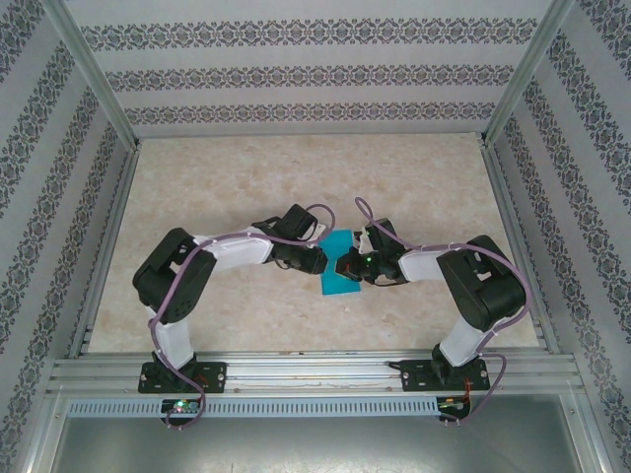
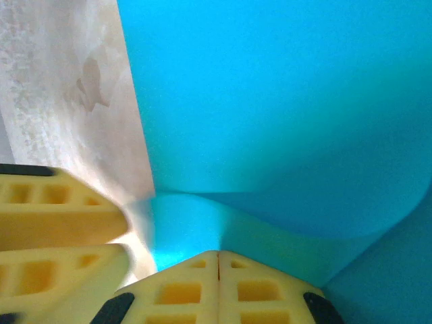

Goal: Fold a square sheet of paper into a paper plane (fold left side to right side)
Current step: Fold the triangle a second time at the center of the table.

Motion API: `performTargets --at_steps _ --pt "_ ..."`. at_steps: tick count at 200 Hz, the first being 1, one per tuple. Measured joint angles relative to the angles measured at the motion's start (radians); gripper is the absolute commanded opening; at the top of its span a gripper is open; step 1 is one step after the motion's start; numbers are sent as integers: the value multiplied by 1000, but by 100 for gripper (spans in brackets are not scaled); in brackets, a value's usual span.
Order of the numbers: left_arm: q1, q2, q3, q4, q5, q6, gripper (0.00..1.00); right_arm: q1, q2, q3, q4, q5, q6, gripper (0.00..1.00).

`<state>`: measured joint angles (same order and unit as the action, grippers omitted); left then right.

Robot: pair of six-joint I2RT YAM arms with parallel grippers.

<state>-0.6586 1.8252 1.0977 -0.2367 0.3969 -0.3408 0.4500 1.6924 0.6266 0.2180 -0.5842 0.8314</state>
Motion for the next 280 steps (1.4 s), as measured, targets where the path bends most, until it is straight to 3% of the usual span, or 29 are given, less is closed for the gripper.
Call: performTargets --at_steps 60,133,194,280 --pt "-5 -198 -95 14 54 -104 10 0 -1 0 0 0 0 0" --pt "-74 -84 -150 155 209 -294 6 5 -1 0 0 0 0 0" --pt "-74 4 -144 186 212 -300 4 5 -1 0 0 0 0 0" --pt "-74 15 -145 192 197 -304 4 5 -2 0 -4 0 -8 0"
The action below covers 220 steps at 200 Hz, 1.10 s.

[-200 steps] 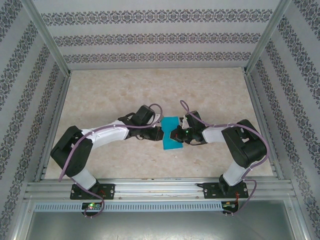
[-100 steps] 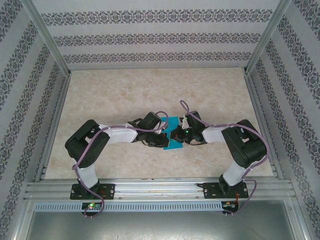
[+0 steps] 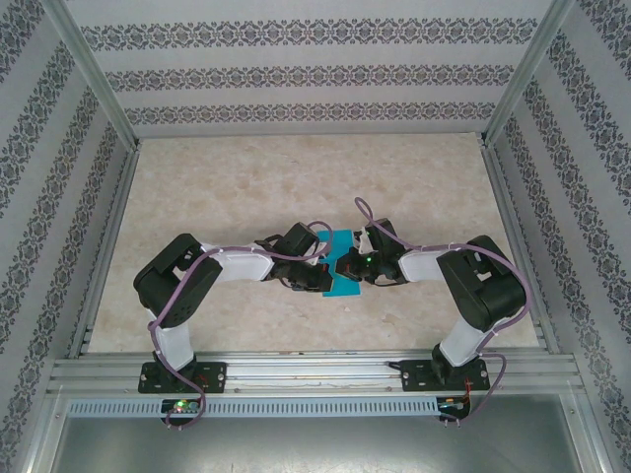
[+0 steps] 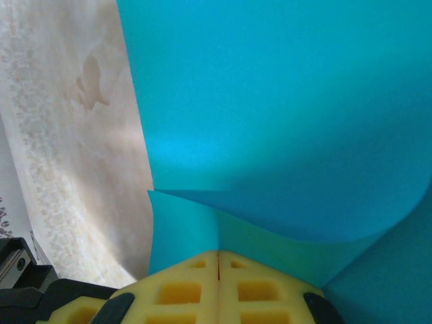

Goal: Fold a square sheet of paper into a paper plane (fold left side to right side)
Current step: Fold the triangle a second time at the center of the table.

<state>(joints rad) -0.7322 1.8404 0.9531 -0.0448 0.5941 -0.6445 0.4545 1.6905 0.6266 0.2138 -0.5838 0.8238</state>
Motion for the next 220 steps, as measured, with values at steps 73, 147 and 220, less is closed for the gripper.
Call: performTargets --at_steps 73,147,220 --pt "0 16 -9 23 2 -14 3 0 -6 2 -18 0 -12 0" --pt "0 16 -27 55 5 -29 0 0 -115 28 -74 -1 -23 0" --pt "0 16 -29 61 5 -39 0 48 -122 0 -56 20 -13 0"
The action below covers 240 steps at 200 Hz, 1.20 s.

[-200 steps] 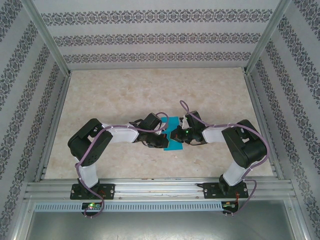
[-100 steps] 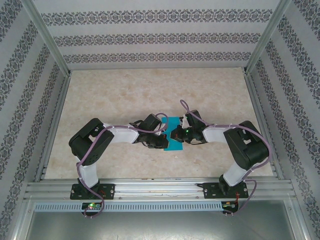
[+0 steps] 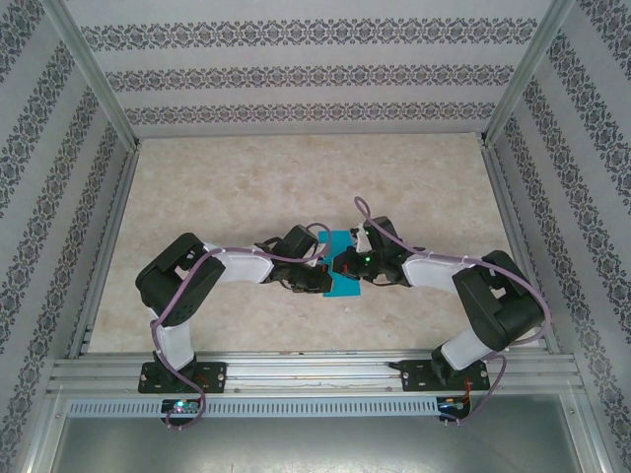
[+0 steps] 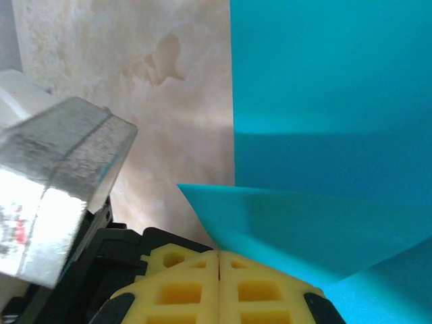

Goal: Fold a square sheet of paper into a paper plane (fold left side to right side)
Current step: Fold the triangle a second time at the center of the table.

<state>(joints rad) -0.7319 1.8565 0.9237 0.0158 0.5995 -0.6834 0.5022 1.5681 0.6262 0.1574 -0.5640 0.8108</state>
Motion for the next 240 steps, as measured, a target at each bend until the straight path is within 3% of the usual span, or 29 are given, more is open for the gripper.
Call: performTargets --at_steps 153,240 --pt "0 0 0 -4 -5 -45 0 17 92 10 -17 45 -29 0" --pt "0 0 0 1 -20 -77 0 -69 97 39 -85 24 -105 0"
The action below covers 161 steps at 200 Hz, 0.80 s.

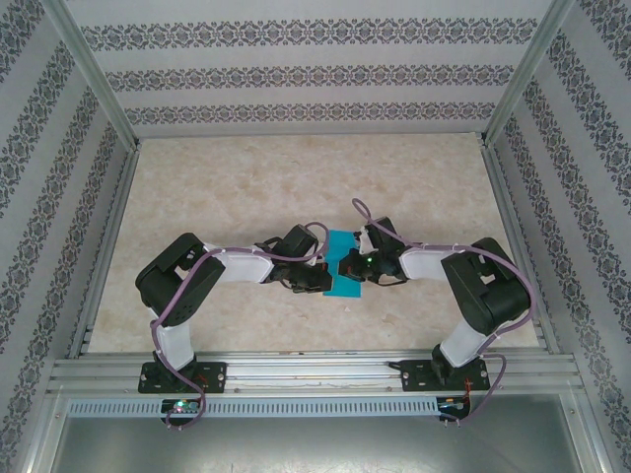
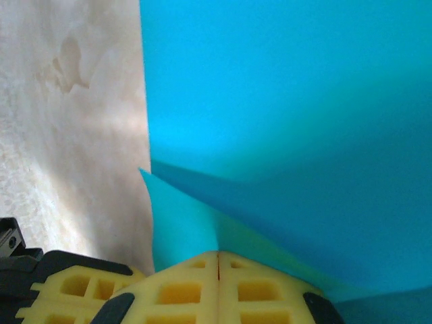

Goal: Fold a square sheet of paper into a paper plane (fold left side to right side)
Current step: Fold the triangle a second time at the center of the table.

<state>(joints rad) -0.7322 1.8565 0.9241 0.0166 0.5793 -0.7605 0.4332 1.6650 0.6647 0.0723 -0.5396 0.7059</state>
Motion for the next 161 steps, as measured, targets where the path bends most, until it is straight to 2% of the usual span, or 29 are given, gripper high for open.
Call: performTargets --at_steps 161 --pt "0 7 -2 33 -6 -12 0 -204 13 27 -51 -33 -63 0"
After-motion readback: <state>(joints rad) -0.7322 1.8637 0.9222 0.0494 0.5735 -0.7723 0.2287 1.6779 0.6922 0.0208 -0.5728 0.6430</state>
